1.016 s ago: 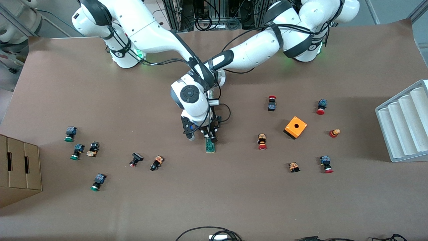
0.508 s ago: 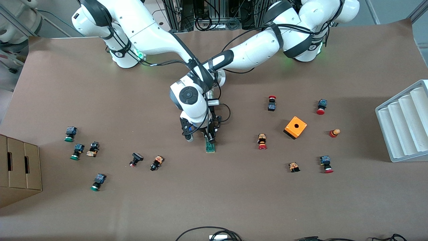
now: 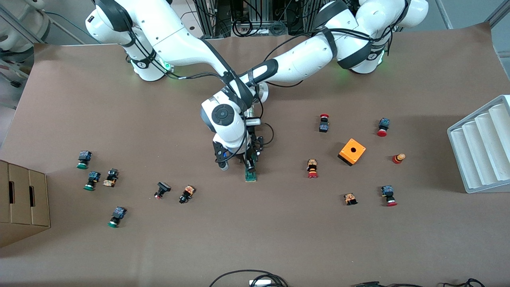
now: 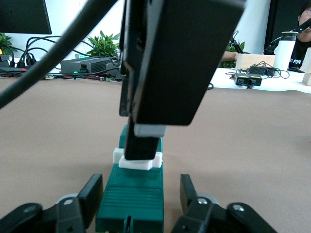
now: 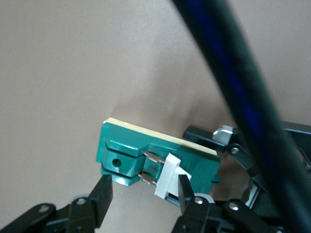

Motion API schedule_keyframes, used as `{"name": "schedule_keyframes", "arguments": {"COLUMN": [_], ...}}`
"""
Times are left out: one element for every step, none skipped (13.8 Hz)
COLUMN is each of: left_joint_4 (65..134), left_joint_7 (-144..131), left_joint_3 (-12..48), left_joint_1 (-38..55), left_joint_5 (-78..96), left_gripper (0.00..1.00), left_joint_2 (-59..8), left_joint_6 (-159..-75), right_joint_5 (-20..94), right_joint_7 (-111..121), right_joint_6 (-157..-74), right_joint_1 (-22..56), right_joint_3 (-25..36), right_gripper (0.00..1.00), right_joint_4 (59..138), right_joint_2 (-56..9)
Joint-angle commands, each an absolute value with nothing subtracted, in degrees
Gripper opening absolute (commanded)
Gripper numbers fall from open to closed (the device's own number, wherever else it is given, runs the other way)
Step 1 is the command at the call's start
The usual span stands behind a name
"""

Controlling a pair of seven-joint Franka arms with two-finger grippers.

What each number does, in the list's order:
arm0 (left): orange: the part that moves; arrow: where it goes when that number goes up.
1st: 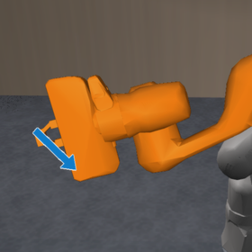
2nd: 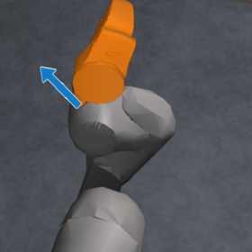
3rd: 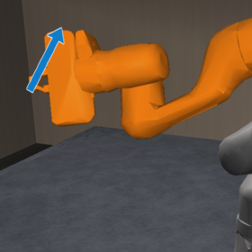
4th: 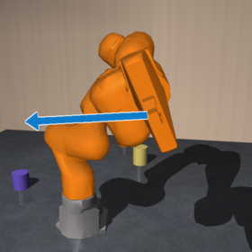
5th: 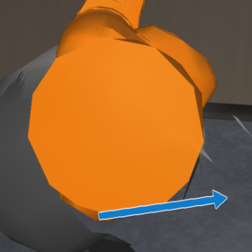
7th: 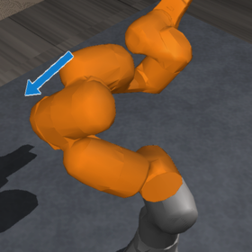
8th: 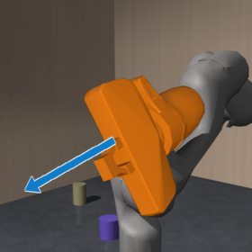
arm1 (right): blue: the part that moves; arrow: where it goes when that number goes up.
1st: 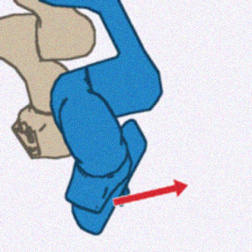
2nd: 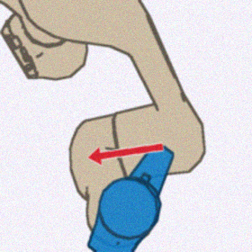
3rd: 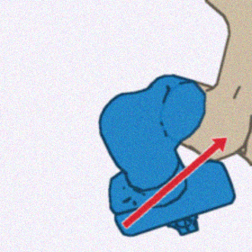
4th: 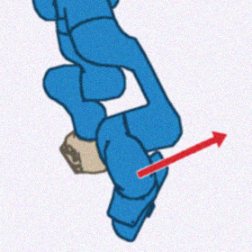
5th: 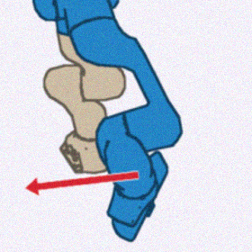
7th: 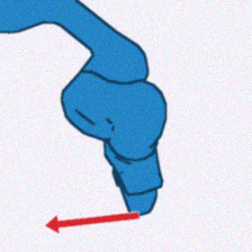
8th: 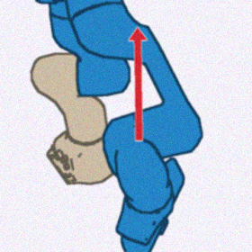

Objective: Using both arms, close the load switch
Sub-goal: 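Grip the white lever with the right gripper and push it along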

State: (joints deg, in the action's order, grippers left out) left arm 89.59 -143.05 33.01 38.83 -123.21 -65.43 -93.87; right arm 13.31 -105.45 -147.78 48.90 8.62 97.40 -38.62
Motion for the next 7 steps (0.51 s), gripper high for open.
{"name": "schedule_keyframes", "arguments": {"left_joint_4": [88.1,88.2,88.2,88.1,88.1,88.1,88.1], "left_joint_7": [-143.5,-143.5,-143.5,-143.5,-143.5,-143.6,-143.5], "left_joint_3": [33.0,33.0,33.1,33.1,33.1,33.1,33.1], "left_joint_1": [39.4,39.4,39.4,39.4,39.4,39.4,39.4], "left_joint_5": [-124.0,-123.9,-123.7,-123.6,-123.5,-123.5,-123.5], "left_gripper": [0.98,1.0,1.0,1.0,1.0,1.0,1.0], "left_joint_2": [-67.5,-67.6,-67.6,-67.6,-67.6,-67.6,-67.6], "left_joint_6": [-93.9,-93.9,-93.9,-93.8,-93.9,-93.9,-93.9], "right_joint_5": [15.0,15.1,15.1,15.1,15.1,15.1,15.1], "right_joint_7": [-104.9,-105.0,-105.2,-105.2,-105.3,-105.4,-105.4], "right_joint_6": [-147.7,-147.6,-147.6,-147.6,-147.6,-147.6,-147.6], "right_joint_1": [49.1,49.1,49.1,49.1,49.2,49.3,49.5], "right_joint_3": [9.1,9.1,9.1,9.1,9.1,9.1,9.1], "right_gripper": [0.63,0.63,0.63,0.63,0.62,0.62,0.62], "right_joint_4": [97.4,97.4,97.5,97.6,97.6,97.8,97.9], "right_joint_2": [-37.9,-37.7,-37.7,-37.7,-37.7,-37.8,-37.8]}}
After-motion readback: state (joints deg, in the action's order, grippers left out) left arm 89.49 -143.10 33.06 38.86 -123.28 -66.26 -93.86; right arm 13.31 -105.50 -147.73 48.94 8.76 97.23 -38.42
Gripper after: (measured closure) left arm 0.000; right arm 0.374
